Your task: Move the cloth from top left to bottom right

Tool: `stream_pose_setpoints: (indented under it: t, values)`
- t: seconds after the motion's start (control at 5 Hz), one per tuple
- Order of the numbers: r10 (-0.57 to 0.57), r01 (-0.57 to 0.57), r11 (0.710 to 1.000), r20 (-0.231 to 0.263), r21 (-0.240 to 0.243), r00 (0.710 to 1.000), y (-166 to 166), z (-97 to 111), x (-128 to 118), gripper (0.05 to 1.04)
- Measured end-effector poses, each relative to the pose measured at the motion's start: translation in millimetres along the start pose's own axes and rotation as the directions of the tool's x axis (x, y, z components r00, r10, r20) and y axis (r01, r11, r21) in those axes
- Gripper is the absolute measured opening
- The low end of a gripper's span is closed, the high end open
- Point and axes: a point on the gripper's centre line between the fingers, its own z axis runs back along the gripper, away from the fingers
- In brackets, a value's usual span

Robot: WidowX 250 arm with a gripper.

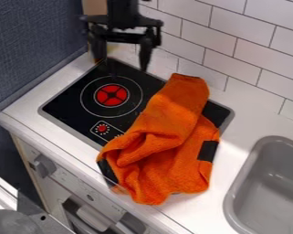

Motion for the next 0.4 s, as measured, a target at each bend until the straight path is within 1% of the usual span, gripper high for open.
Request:
stream_pose_setpoints:
  t: [0.2,0.4]
  values:
    - [0.095,-0.095,0.995,-0.008,0.006,0.995,34,5,-7,1.001]
    - [0.157,-0.157,0.988,0.003,0.004,0.988,51,10,-16,1.001]
